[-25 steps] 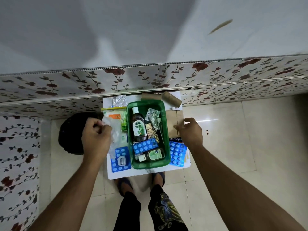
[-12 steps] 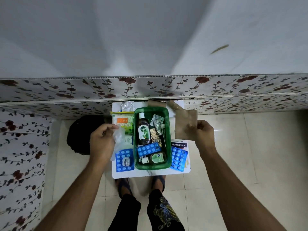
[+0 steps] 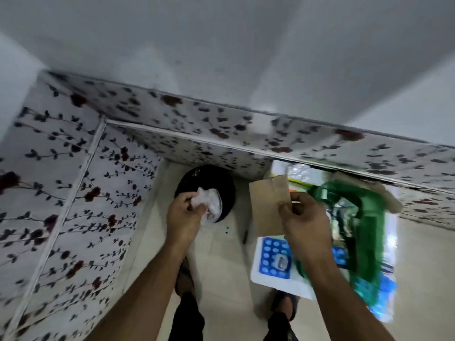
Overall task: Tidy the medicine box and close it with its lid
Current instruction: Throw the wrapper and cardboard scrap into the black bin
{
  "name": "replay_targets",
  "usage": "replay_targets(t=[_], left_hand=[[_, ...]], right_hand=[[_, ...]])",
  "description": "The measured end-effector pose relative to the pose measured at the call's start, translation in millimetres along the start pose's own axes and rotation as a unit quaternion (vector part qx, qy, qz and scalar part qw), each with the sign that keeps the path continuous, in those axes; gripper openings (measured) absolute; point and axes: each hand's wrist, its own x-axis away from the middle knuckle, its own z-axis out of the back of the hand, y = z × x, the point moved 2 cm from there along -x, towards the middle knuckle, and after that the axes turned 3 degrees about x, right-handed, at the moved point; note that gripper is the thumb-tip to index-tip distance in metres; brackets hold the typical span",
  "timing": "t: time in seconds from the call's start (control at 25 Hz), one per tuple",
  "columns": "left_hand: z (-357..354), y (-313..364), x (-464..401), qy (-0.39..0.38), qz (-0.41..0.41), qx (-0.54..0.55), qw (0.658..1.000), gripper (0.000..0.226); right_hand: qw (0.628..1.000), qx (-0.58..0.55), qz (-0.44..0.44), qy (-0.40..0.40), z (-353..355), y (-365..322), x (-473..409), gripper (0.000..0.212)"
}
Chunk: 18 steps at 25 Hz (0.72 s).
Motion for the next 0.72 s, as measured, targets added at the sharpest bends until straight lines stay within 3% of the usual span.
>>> replay_targets(t=[0.16,0.32,0.48,0.72], left_hand=[[7,-105,-120,-0.006,0.003,-0.085,0.996,0.014],[-39,-175,-224,-0.059,0.008,-0.189,0.98,0.029],[-62,-230,-287,-0.167,0.121,-0.087,0.975,0.034],[-2,-242,-286,-0.081,0.108,0.017,0.991,0.015]], right_hand=[[0.994,0.099,0.022,0.041,-147,21,-17,0.005],[0.992,0.089,-0.071,0.047,-254,82,-63,0.014],[0.985,0.102,-0.119,0.077,-321,149,-112,0.014],[0.98,0.136,-0.142,-0.002,-384,177,-149,0.02]])
